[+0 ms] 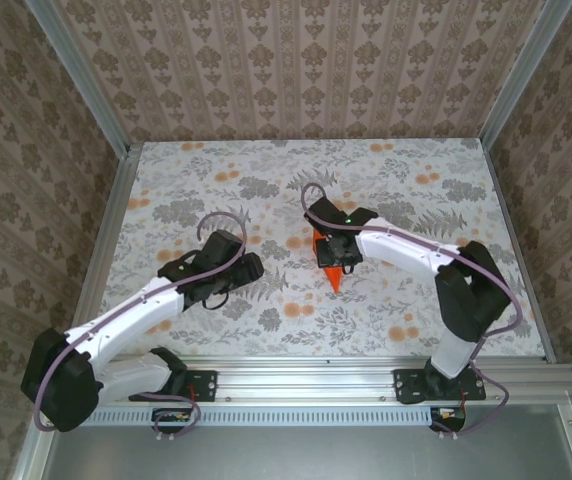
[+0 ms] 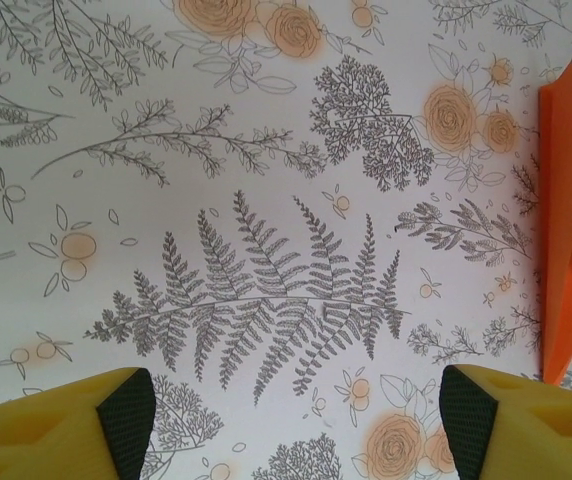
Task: Fold a paper plane with a square sheet of paper (pick it up from the middle)
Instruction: Move a paper plane to the center of the table.
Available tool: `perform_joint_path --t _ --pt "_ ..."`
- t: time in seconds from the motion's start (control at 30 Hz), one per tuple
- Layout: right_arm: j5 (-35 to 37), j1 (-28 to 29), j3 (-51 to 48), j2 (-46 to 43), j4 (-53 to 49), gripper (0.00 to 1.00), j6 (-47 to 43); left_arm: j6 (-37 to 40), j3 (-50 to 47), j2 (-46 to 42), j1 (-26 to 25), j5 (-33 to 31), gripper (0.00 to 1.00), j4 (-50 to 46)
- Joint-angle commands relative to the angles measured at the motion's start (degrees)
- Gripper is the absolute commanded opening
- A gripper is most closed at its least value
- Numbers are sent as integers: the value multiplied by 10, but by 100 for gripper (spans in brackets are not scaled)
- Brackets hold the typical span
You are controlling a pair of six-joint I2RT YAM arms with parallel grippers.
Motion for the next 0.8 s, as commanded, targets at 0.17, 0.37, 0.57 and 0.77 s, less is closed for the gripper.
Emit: perform_joint_path --t 0.17,0.37,0.57,0.77 --pt "100 -3 -10 -175 -30 52 -60 72 22 8 12 -72 79 -14" --pt "-36 -152 -162 -319 85 61 -55 99 23 -4 38 -94 80 -42" --pt "-341 -211 -225 -230 237 63 -16 95 5 -13 70 -53 81 -26" --pt "-347 -181 -205 -102 277 66 -2 87 5 -13 73 -29 81 -26"
